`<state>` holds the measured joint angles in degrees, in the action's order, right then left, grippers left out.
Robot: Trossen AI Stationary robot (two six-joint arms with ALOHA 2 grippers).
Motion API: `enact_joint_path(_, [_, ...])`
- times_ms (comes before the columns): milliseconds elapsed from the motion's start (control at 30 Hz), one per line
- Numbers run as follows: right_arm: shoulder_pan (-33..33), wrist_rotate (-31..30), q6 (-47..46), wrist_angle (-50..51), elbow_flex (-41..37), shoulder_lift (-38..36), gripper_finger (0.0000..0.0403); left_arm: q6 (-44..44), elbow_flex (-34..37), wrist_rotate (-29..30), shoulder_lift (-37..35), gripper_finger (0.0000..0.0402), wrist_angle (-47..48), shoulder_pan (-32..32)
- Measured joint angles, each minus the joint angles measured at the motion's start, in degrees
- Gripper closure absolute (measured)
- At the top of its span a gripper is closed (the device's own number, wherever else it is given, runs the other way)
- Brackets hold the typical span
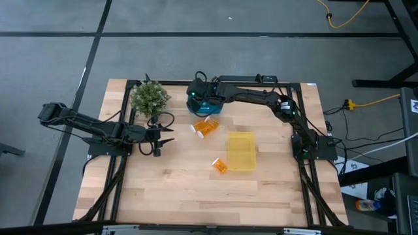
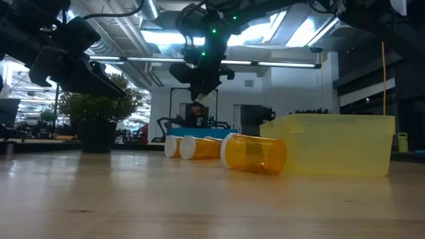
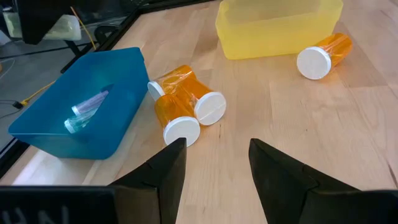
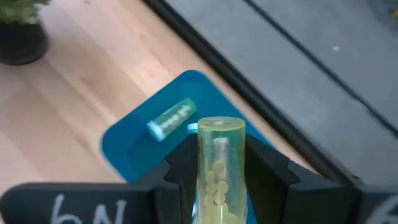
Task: Pick and place medicine bottles into bin by pill shape (circle, oval)
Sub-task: Put the small yellow pill bottle into the blue bin, then put the bottom big orange pill bottle into the yellow bin
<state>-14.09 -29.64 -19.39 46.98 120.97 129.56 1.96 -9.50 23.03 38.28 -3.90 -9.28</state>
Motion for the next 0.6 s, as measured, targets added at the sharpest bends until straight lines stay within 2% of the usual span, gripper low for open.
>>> enact_joint_path(67, [0.0, 2.4, -1.1, -0.1, 0.0, 0.0, 0.0289, 0.0, 0.0, 0.0, 0.0, 0.0233, 0.0, 0.0])
enact_joint_path(233, [0.0, 2.8, -2.6, 0.0, 0.0, 0.0, 0.0284, 0.0, 0.0, 0.0, 0.0, 0.0233, 0.0, 0.0])
enact_joint_path(600, [-0.8, 2.3, -2.6, 0.0, 0.0, 0.0, 0.0213, 0.0, 0.0, 0.0, 0.0, 0.0233, 0.0, 0.0])
